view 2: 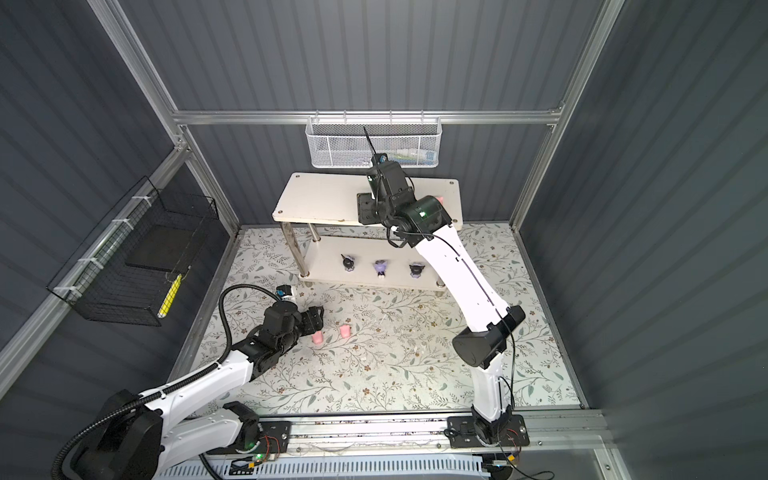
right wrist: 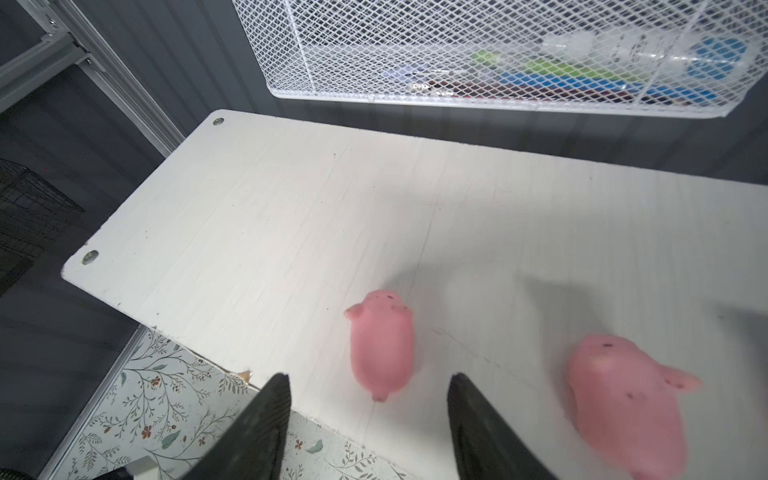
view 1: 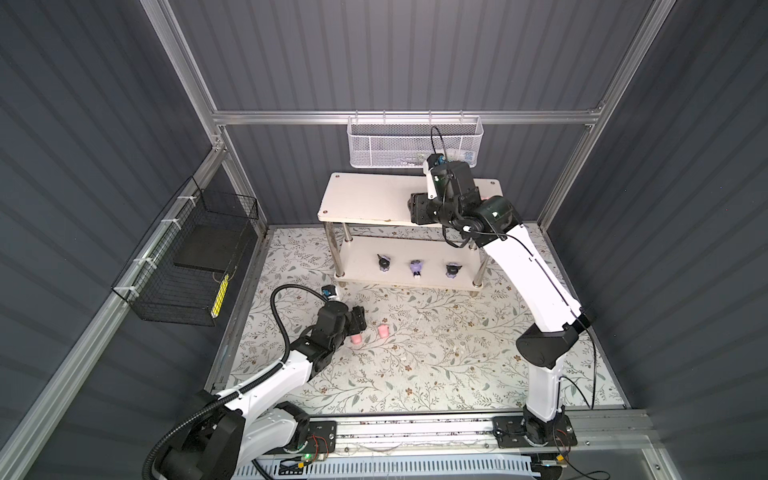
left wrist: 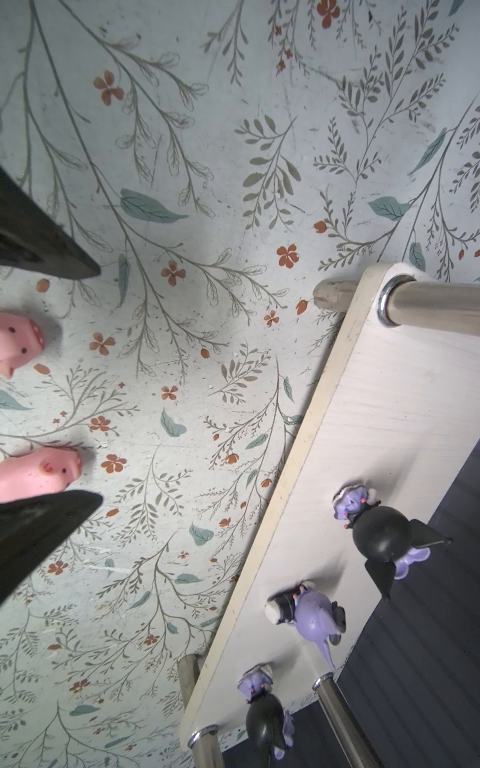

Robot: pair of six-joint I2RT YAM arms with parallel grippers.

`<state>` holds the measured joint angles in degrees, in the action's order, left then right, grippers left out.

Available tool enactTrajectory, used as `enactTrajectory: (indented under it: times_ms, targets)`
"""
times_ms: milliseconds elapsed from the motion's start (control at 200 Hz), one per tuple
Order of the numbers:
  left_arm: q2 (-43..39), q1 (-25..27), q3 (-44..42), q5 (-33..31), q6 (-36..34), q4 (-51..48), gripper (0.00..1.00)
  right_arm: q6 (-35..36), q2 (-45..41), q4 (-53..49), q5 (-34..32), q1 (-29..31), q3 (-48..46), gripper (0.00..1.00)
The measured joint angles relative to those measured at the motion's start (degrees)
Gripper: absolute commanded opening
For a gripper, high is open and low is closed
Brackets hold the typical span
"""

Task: Place and organize the plastic toys onto the shelf
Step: 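Lower the pig onto the top shelf beside the other pigs and open the right gripper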

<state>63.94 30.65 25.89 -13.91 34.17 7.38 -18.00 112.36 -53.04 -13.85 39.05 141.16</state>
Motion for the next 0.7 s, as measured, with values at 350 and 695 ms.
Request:
enactTrajectory:
  times_ms: [350,695]
  targets:
    - [0.09,0.00,0.00,0.00,0.02,0.00,0.80,-0.76,-0.50,0.90,1.25,0.70,-3.50,0.64]
    - [0.07,0.00,-0.04,0.00,0.15,0.00,0.80,-0.87,0.13,1.22,1.70,0.70,-2.99,0.64]
